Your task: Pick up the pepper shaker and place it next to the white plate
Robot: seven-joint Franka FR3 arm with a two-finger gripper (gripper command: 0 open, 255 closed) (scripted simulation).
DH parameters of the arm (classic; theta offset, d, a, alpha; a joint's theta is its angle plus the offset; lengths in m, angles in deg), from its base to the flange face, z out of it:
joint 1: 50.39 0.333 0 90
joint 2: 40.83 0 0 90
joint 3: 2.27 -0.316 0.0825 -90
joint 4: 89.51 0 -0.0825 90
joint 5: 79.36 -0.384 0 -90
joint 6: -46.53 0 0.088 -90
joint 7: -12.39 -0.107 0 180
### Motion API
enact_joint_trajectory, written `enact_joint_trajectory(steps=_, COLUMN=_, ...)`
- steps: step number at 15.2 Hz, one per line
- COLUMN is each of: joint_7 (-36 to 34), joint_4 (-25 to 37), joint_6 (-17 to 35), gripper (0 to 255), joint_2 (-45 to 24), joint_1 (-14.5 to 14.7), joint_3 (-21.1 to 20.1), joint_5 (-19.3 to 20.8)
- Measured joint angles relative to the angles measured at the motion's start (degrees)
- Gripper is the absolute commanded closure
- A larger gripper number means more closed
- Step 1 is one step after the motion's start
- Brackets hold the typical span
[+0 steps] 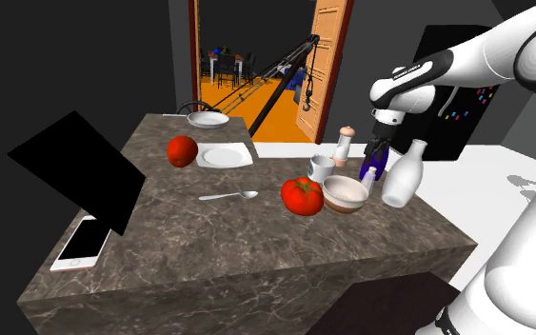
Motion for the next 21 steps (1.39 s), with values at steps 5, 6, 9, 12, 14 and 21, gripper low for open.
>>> enact_joint_trajectory(steps=5, joint_7=0.9, joint_4=-1.7, joint_6=3.3, gripper=0, joint_2=-1.9, joint_1=-0.1, joint_3=-0.1, joint_5=-1.3)
enact_joint_trajectory(steps=6, joint_7=1.2, joint_4=-2.1, joint_6=3.9, gripper=0, joint_2=-2.3, joint_1=-0.2, joint_3=-0.1, joint_5=-1.5)
enact_joint_trajectory(steps=9, joint_7=1.3, joint_4=-2.4, joint_6=4.4, gripper=0, joint_2=-2.6, joint_1=-0.2, joint_3=-0.2, joint_5=-1.7)
enact_joint_trajectory(steps=12, joint_7=1.3, joint_4=-2.4, joint_6=4.5, gripper=0, joint_2=-2.6, joint_1=-0.2, joint_3=-0.2, joint_5=-1.8)
enact_joint_trajectory(steps=14, joint_7=1.3, joint_4=-2.4, joint_6=4.5, gripper=255, joint_2=-2.6, joint_1=-0.2, joint_3=-0.2, joint_5=-1.8)
enact_joint_trajectory(steps=21, joint_7=1.3, joint_4=-2.4, joint_6=4.5, gripper=255, joint_2=-2.6, joint_1=-0.2, joint_3=-0.2, joint_5=-1.8)
